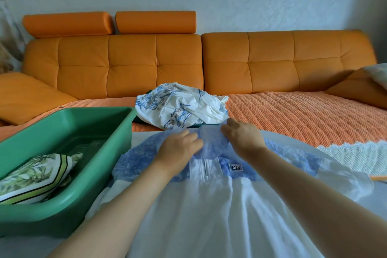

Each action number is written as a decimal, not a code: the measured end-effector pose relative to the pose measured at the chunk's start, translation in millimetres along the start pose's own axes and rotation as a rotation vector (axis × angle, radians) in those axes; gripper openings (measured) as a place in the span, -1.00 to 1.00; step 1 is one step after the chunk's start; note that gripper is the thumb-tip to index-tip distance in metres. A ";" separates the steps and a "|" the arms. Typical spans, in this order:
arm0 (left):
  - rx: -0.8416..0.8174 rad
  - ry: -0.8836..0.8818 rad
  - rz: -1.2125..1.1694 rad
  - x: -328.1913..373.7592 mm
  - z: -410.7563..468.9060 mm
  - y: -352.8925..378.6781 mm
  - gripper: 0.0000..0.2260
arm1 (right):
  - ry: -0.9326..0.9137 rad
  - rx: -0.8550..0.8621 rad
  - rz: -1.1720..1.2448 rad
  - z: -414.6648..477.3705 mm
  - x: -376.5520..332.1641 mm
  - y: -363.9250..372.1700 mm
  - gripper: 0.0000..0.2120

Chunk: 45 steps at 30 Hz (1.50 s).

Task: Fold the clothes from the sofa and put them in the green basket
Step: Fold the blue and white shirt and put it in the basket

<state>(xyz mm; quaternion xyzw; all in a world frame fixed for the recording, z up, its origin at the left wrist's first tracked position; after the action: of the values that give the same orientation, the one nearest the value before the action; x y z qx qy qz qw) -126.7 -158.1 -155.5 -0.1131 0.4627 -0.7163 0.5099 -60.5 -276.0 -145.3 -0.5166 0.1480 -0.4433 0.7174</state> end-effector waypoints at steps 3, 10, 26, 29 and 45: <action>-0.562 -0.147 -0.249 -1.8 -25.6 57.4 -0.78 | -0.007 -0.434 0.063 -14.4 3.1 56.2 -0.81; -0.404 -0.628 -0.674 -38.1 -24.0 57.1 -0.74 | 0.313 -0.168 0.302 -4.9 29.3 40.7 -0.83; -0.864 -0.645 -0.427 -55.4 -29.8 117.1 -0.26 | 0.159 -0.595 0.253 -3.6 2.2 136.4 -0.19; -0.623 -0.547 -0.256 -57.6 -19.7 113.4 -0.43 | 0.228 -0.572 0.182 1.8 -1.2 131.8 -0.18; -0.691 -0.760 -0.108 -67.6 -55.0 124.0 -0.23 | 0.304 -0.646 0.075 -4.4 2.5 121.4 -0.17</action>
<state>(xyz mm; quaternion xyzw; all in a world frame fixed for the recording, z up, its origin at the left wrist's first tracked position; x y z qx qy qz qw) -53.3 -77.9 -261.1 -0.5510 0.4480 -0.4550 0.5373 -3.4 -271.8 -252.5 -0.6391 0.4044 -0.4187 0.5027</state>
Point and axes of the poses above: each hand's wrist, its own z-axis towards the middle knuckle, its own y-axis out of the palm, x = y × z, the point moved 8 cm from there along z, towards the middle knuckle, and after that the axes turned 3 degrees about -x, right-handed, at the moved point
